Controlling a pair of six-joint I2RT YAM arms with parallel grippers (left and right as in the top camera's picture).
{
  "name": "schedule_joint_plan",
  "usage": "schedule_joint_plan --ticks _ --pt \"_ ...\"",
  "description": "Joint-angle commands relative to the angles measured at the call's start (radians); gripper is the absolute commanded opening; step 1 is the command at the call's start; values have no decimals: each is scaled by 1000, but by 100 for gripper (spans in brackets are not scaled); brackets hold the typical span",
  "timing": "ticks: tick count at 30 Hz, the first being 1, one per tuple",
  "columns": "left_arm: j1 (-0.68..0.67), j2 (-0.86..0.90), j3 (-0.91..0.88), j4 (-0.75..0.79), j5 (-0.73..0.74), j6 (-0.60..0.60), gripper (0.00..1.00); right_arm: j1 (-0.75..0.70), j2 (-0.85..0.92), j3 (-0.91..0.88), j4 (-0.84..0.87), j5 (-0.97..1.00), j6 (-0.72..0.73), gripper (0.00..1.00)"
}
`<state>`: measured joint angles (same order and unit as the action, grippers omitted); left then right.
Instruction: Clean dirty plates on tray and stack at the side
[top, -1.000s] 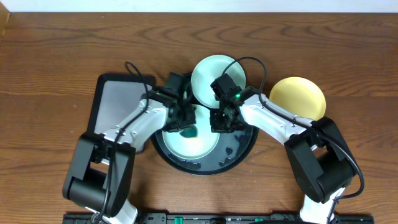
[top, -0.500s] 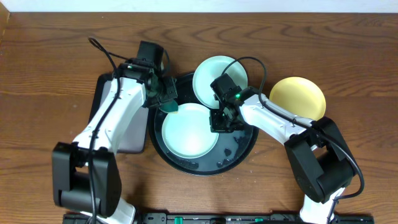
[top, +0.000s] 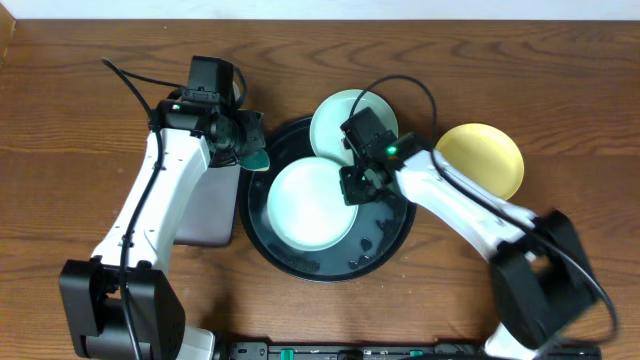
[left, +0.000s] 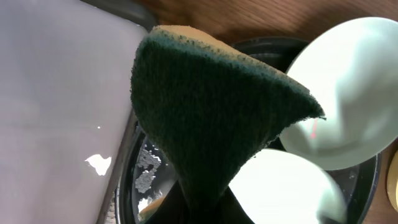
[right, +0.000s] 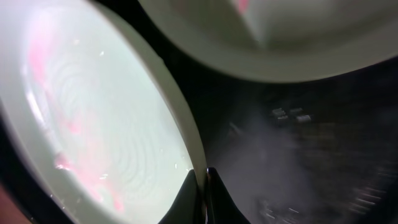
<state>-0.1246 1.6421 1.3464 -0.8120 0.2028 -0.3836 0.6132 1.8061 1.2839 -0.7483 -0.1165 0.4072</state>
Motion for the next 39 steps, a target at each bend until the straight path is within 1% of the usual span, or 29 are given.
schedule_joint_plan --ticks 1,8,9,11,19,20,25,26,30,35,39 --pt "8 -11 28 -3 -11 24 8 44 -116 32 -8 192 -86 1" --pt "8 -11 27 -3 -11 24 8 104 -259 33 -31 490 -199 1" --pt "8 -11 27 -3 -11 24 8 119 -288 32 -31 570 -220 1" --pt "8 -11 27 -3 -11 24 8 137 -317 32 -30 664 -242 1" --pt "8 -11 26 -14 -11 24 8 246 -366 33 -25 1004 -265 1" --pt "8 -11 26 -14 -11 24 8 270 -369 32 -13 1067 -285 1" --pt "8 -11 26 -14 -11 24 8 331 -369 32 61 1260 -346 1" --pt "8 -11 26 -14 -11 24 8 349 -369 33 108 1329 -381 1" --pt "8 -11 26 -14 -11 24 8 378 -369 32 205 1423 -470 1" --pt "8 -11 26 -14 -11 24 8 394 -369 32 307 1482 -551 1" --pt "8 -11 26 -14 -11 24 7 394 -368 32 322 1476 -551 1"
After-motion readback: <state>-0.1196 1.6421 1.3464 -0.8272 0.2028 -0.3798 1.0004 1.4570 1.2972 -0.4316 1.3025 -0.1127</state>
